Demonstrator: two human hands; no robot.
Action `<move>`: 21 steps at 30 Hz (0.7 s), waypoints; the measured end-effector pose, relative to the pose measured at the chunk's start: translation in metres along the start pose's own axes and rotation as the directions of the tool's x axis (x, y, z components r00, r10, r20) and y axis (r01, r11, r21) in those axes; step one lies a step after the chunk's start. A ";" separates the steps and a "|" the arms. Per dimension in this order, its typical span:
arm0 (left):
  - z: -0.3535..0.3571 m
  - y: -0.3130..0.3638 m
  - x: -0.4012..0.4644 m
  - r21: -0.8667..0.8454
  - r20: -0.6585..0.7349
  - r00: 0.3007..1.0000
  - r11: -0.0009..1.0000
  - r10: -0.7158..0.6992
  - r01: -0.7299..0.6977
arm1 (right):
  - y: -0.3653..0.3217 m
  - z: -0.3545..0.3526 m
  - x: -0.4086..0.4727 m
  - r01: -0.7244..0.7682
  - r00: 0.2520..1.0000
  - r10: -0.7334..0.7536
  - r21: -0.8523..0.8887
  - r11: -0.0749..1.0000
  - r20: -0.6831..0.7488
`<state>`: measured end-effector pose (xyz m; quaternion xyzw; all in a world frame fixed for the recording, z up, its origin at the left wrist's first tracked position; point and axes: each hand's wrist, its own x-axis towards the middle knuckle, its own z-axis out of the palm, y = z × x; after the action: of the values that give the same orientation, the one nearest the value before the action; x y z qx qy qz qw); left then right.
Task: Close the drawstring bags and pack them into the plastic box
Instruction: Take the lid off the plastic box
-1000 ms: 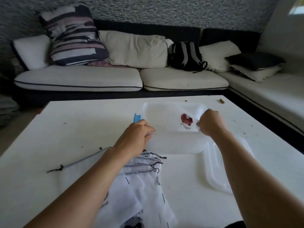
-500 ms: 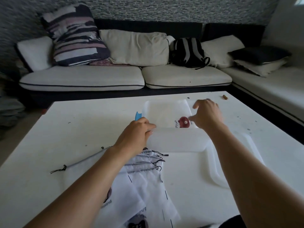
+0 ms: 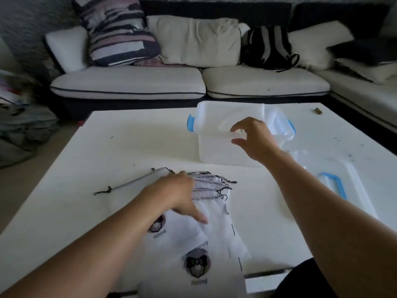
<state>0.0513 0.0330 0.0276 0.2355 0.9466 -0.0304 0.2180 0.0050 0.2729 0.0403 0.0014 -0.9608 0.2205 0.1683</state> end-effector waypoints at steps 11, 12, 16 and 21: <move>0.065 -0.044 -0.001 0.047 0.269 0.963 0.999 -0.018 0.006 | -0.054 0.088 -0.047 0.133 0.696 0.126 -0.300 0.945 0.707; 0.063 -0.048 0.000 0.031 0.251 0.968 1.000 -0.007 -0.001 | -0.053 0.091 -0.046 0.106 0.726 0.114 -0.274 0.956 0.678; 0.062 -0.081 0.012 -0.122 -0.031 0.999 0.992 0.008 -0.012 | -0.044 0.106 -0.038 -0.048 0.865 0.117 -0.152 0.987 0.488; 0.051 -0.108 0.013 -0.198 -0.304 0.949 0.980 -0.080 0.019 | -0.045 0.125 -0.038 -0.134 0.960 0.169 -0.162 0.978 0.223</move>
<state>0.0119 -0.0658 -0.0289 0.1914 0.9731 0.0935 0.0875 0.0043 0.1770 -0.0589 -0.0584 -0.9847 0.1605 0.0353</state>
